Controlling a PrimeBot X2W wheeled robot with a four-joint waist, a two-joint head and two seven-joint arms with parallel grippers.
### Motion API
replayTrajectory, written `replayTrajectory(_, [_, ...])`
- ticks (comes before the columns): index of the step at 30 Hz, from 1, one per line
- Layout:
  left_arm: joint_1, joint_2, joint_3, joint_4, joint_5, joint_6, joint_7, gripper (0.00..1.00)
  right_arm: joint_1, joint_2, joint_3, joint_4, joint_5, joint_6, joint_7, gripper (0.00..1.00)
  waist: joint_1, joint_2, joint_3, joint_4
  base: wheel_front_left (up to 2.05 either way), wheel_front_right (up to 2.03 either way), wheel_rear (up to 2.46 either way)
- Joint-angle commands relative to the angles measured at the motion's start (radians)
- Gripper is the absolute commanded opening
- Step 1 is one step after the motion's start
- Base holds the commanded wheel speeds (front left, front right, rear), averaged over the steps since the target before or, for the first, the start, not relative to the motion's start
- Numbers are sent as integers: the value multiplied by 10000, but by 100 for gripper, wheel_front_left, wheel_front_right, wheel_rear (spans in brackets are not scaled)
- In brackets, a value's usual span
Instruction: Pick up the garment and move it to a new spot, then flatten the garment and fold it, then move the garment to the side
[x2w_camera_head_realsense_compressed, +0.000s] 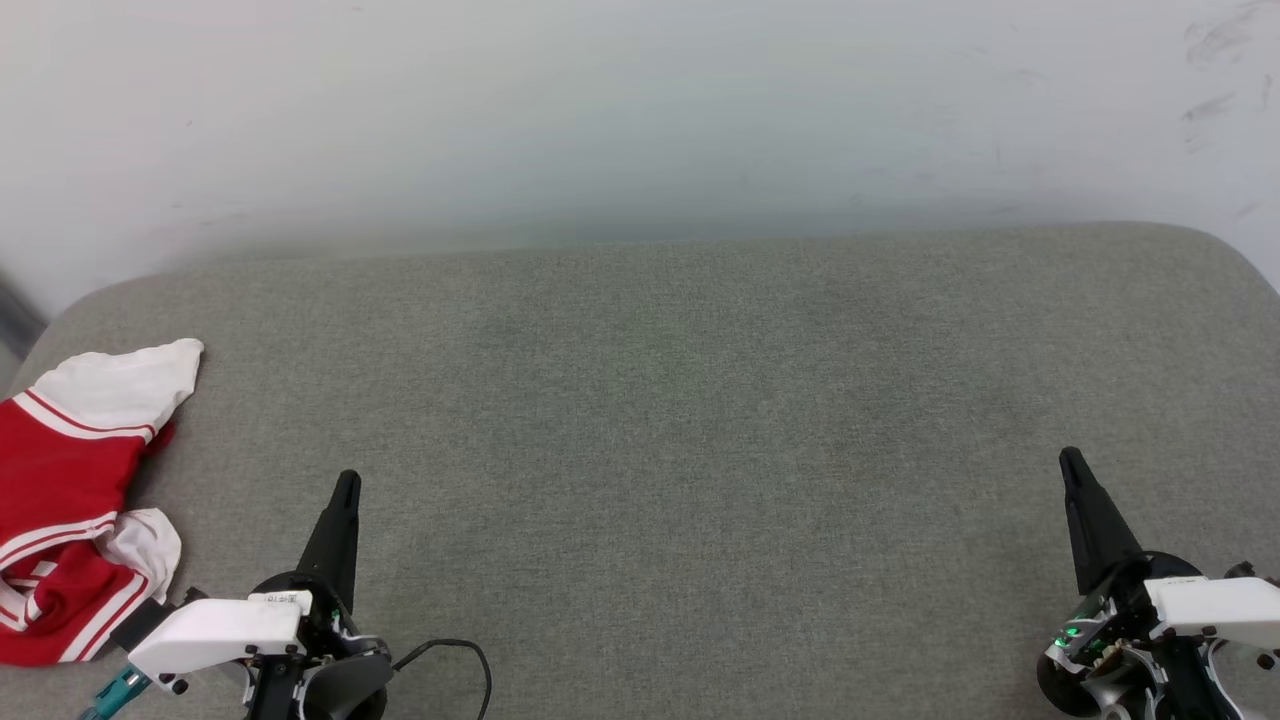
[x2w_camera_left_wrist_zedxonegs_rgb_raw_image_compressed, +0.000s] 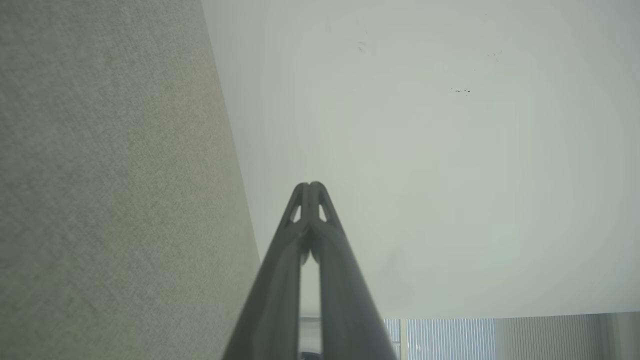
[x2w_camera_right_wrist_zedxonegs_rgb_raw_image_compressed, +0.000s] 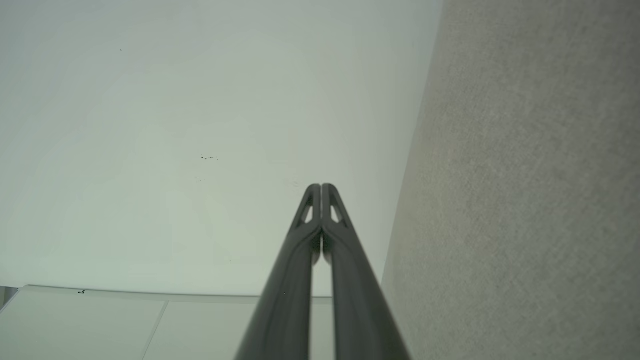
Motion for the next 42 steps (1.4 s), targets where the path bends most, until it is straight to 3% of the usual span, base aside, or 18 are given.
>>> replayTrajectory(1, [-57,-12,8,-4,-12,-31,16,0,-102,27,5,3,38,0,0,0,0,0,0,0,0,0,0])
replayTrajectory(29, [-57,-12,7,-4,-13,-31,15,0,-102,27,6,3,38,0,-2,0,0,0,0,0,0,0,0])
replayTrajectory(30, [0,0,1,0,1,0,0,100,0,0,0,0,-1,0,-2,100,0,0,0,0,0,0,0])
replayTrajectory(42, [148,-16,-634,-125,137,1,-475,100,358,-23,267,-211,-323,-2,-447,100,0,0,5,8,0,0,0])
